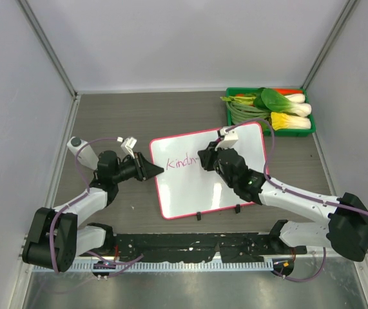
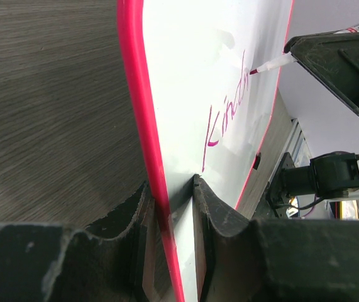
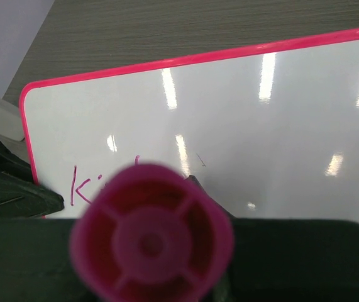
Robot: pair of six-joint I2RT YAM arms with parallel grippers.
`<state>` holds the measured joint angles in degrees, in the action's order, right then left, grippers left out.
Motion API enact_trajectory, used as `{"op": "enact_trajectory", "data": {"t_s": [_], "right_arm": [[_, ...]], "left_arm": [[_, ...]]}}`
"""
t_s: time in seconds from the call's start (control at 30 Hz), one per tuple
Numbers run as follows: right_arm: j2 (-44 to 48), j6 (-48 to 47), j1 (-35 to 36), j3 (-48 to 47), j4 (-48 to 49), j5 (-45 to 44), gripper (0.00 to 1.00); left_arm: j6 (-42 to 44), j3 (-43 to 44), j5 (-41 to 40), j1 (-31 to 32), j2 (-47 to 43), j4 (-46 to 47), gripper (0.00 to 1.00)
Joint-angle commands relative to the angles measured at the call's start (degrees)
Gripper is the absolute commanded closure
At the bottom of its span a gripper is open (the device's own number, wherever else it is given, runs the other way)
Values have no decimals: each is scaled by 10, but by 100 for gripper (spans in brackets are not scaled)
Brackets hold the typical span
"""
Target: Write a sentence on the whiteboard
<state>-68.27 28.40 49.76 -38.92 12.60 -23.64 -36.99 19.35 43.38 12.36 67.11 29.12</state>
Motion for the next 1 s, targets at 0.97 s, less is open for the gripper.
{"op": "enact_trajectory", "data": {"t_s": [0.97], "right_arm": [[-2,-1,-15,2,-5,24,99]], "left_arm": [[41,-4,0,15,6,-13,100]]}}
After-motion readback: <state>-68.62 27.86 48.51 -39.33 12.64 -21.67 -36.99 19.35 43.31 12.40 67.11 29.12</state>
